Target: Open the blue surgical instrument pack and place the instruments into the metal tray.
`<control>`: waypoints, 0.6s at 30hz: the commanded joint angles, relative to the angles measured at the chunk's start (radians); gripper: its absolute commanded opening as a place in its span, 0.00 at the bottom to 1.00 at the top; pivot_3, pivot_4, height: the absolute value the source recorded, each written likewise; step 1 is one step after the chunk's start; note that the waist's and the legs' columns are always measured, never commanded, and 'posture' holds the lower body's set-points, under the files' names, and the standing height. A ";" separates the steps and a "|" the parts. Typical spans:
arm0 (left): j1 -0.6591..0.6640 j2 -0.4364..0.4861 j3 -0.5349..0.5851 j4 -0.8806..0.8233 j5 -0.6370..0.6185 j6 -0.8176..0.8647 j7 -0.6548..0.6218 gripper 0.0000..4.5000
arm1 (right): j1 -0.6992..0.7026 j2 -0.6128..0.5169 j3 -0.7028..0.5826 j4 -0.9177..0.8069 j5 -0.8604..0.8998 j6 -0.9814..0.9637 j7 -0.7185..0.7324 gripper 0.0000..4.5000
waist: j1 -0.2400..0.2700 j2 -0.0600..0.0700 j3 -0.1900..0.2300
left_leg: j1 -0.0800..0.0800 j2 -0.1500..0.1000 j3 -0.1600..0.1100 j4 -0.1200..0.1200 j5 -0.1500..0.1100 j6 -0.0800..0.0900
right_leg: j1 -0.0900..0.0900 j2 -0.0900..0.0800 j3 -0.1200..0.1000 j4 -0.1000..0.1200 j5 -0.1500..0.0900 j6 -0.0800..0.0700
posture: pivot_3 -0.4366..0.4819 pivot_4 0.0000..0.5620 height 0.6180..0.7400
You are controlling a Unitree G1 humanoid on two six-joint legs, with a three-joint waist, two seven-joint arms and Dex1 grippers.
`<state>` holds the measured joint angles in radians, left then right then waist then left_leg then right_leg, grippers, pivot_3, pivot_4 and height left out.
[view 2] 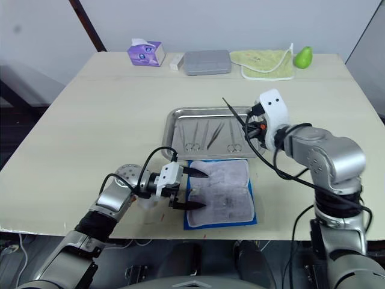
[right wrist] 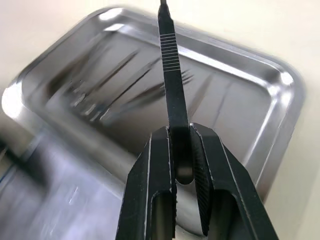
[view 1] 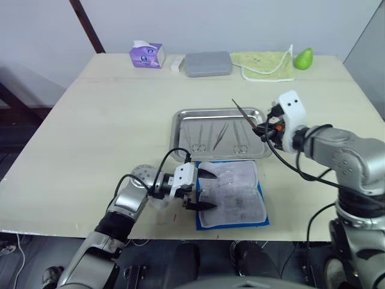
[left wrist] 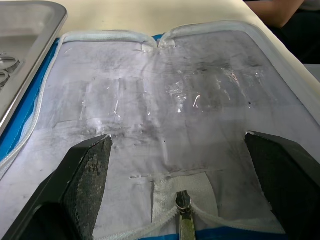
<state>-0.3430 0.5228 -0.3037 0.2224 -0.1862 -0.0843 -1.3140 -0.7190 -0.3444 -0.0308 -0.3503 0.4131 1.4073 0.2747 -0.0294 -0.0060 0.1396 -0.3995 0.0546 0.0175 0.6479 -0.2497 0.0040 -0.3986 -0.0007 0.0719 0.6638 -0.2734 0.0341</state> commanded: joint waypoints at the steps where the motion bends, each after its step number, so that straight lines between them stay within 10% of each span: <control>1: 0.043 0.015 -0.029 0.032 0.046 0.048 0.017 1.00 | -0.030 0.042 -0.010 0.069 -0.060 -0.018 -0.080 0.01 | 0.001 0.000 0.000 | 0.000 0.000 0.000 0.000 0.000 0.000 | 0.000 0.000 0.000 0.000 0.000 0.000 | 0.48 0.27 1.00; 18: 0.047 0.007 -0.029 0.065 0.056 0.032 0.025 1.00 | 0.011 0.221 -0.069 0.236 -0.159 -0.114 -0.224 0.01 | -0.009 0.001 0.000 | 0.000 -0.001 0.000 0.000 0.000 0.000 | 0.000 0.000 0.000 0.000 0.000 0.001 | 0.48 0.27 1.00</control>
<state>-0.3359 0.5237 -0.2944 0.2118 -0.1865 -0.0759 -1.3035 -0.7039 -0.1296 -0.0799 -0.1055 0.2663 1.3255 0.0613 -0.0389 -0.0055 0.1398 -0.3993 0.0538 0.0176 0.6477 -0.2497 0.0040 -0.3983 -0.0011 0.0722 0.6637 -0.2733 0.0349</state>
